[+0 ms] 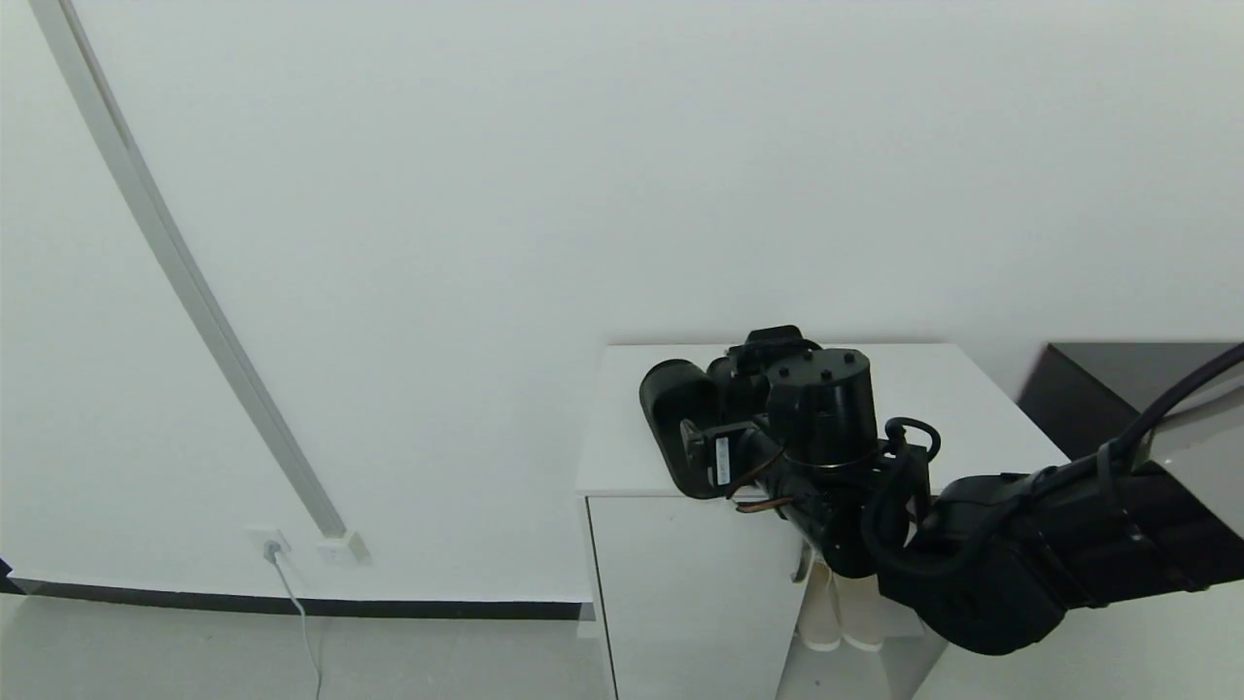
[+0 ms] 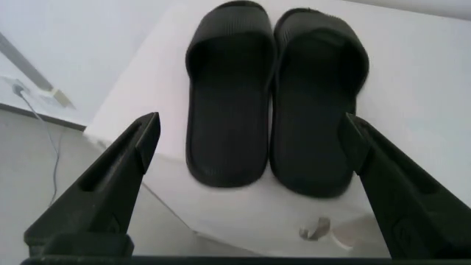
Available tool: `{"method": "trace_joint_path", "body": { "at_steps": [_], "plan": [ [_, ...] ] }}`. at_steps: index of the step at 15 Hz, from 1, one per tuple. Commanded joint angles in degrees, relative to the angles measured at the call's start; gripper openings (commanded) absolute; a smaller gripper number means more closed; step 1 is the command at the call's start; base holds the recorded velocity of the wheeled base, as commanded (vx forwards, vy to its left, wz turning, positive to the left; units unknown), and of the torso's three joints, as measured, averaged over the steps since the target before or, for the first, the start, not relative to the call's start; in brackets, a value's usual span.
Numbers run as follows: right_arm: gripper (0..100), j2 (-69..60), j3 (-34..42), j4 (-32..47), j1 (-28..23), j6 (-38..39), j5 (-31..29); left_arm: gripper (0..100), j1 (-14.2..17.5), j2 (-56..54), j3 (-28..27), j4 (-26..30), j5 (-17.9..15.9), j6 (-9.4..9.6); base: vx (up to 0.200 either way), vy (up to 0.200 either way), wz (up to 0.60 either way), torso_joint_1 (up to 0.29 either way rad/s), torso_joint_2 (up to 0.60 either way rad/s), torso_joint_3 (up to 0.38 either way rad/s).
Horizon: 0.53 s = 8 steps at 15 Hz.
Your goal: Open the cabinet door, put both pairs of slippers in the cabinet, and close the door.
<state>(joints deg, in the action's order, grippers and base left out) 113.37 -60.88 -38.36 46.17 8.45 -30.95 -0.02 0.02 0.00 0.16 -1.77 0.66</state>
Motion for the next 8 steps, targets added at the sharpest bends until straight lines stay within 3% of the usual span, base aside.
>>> {"method": "trace_joint_path", "body": {
  "at_steps": [1, 8],
  "plan": [
    [100, 0.5, -0.1, 0.0, 0.1, 0.2, 0.0, 0, 0.0, 0.1, 0.0, 0.0, 0.0, 0.04, 0.0, 0.0, 0.0, 0.0, 0.0, 0.0],
    [100, 9.0, -7.8, -0.6, -2.0, 0.3, 0.1, 0, 0.0, 0.0, 0.0, 0.0, -0.1, 0.22, 0.0, 0.0, 0.0, 0.0, 0.0, 0.0]
  ]
}}
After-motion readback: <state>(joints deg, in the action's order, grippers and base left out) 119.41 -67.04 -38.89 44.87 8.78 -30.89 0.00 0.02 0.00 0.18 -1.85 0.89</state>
